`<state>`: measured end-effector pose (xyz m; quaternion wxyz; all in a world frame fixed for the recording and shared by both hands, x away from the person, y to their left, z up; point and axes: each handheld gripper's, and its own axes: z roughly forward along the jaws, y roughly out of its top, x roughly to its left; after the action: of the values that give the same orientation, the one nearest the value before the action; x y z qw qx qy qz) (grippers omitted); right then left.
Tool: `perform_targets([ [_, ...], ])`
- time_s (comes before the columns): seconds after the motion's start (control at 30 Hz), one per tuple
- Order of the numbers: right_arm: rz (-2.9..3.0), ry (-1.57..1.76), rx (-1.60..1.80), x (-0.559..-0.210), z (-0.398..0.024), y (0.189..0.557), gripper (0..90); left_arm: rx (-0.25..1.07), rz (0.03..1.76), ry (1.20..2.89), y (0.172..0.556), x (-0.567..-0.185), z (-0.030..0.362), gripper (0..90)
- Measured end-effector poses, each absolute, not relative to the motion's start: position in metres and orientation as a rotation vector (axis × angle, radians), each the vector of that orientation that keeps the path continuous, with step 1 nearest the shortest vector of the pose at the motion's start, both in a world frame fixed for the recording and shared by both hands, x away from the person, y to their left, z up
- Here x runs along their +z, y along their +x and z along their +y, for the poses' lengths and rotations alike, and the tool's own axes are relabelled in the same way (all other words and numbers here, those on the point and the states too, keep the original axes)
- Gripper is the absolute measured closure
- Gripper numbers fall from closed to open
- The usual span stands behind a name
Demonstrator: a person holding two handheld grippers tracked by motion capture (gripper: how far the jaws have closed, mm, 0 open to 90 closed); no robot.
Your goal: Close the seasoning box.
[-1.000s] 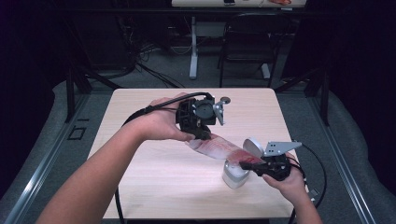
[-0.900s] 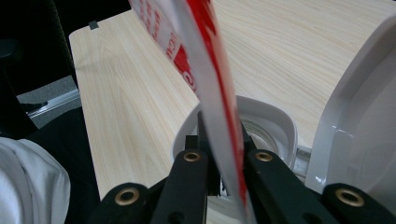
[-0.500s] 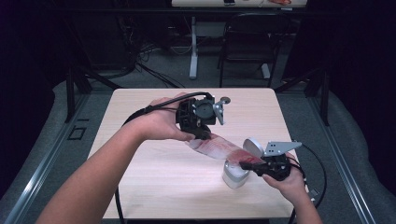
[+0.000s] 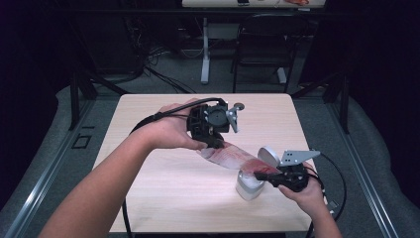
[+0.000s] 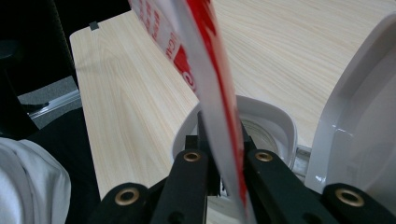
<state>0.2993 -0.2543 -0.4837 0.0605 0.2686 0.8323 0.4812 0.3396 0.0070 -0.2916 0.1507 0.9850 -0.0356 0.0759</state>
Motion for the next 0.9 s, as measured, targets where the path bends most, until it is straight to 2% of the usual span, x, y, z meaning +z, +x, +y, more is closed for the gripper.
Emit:
perform_targets([
  [0.9,2.516,0.824,1.452,-0.4849,-0.2562,0.3000,89.3,0.226,-0.119,2.834,0.3388,-0.2903,0.0019,82.0],
])
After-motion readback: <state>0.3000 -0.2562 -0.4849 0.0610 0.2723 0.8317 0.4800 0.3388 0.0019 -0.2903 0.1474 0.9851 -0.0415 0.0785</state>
